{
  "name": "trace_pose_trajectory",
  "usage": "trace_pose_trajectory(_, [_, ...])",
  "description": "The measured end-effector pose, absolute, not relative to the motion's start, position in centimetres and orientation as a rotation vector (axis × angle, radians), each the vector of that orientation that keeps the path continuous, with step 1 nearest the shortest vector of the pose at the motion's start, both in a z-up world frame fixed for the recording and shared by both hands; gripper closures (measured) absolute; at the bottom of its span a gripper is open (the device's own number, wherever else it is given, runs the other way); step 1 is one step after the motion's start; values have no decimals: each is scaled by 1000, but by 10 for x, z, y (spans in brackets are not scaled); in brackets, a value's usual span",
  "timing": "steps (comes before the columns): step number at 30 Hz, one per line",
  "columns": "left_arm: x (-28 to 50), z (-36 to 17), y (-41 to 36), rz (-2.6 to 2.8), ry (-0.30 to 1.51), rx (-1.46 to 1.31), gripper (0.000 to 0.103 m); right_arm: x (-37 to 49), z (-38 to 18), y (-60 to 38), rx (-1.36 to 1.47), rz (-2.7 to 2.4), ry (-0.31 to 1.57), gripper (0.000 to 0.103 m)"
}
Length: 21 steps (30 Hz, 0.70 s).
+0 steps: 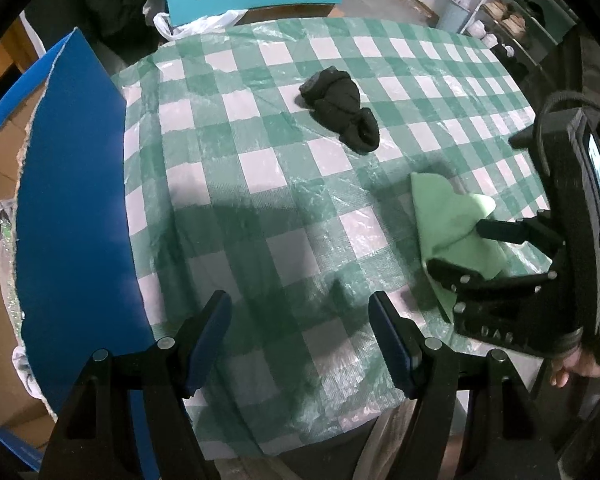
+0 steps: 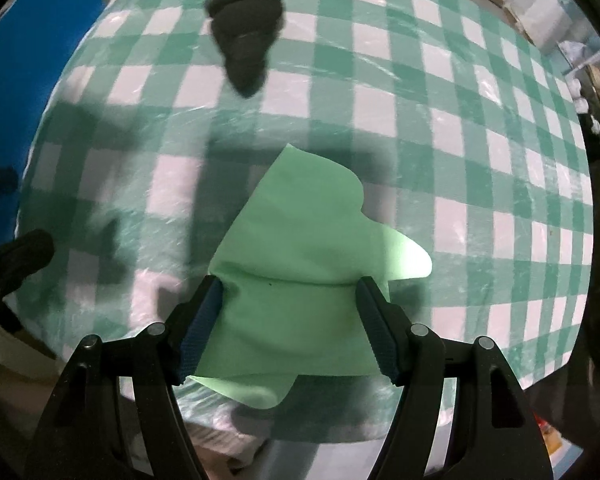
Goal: Organize soft objects
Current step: 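Lower the right gripper onto the light green cloth and close it, then grasp the black sock with the left gripper while the right holds the green cloth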
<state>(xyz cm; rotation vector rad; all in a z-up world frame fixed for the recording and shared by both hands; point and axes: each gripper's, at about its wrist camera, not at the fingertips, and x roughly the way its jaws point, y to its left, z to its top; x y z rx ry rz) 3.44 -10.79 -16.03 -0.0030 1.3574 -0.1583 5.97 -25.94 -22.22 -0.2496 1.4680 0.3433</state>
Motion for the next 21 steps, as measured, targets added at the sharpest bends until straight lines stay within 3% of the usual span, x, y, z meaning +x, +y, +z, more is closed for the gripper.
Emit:
trace_pose_trajectory(11, [39,-161,-112,-156,1359,0,31,60,-224,-269,-192,357,1445,37])
trace_pose_trajectory(18, [41,-162,-112,-153,1370,-15,31,71,-219,-271,-170,324,1408,80])
trace_pose_trajectory(21, [44,-163,-111,-146,1373,-32,31,76,-218,-275,-140,333,1405,88])
